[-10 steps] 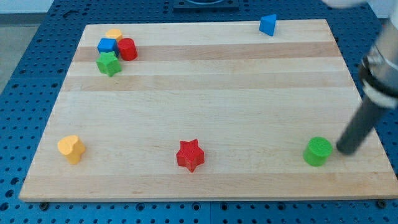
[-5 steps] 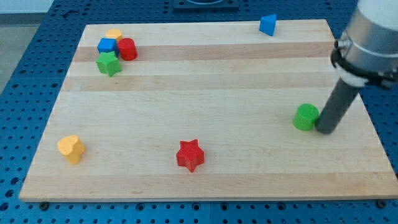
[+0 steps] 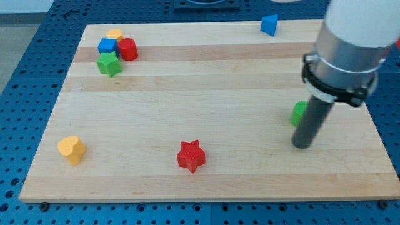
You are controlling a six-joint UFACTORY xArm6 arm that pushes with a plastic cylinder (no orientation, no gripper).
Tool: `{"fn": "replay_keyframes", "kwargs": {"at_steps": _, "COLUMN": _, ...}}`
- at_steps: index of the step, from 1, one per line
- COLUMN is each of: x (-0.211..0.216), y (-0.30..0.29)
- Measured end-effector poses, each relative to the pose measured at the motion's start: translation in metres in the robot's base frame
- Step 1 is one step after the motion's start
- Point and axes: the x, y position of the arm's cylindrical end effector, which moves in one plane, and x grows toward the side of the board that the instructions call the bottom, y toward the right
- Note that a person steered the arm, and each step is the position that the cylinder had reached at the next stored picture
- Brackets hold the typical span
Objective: Move green circle towards center right
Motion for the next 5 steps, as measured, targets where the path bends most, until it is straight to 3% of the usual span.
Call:
{"fn": "replay_keyframes", "kwargs": {"at_steps": 1, "x": -0.029, "y": 0.003}}
{"fn": "replay_keyframes", "kwargs": {"at_steps": 3, "x": -0.013, "y": 0.041}}
{"fn": "replay_keyframes", "kwargs": {"at_steps": 4, "x": -0.043, "y": 0.075}}
{"fn": "replay_keyframes", "kwargs": {"at_steps": 5, "x": -0.058, "y": 0.062}}
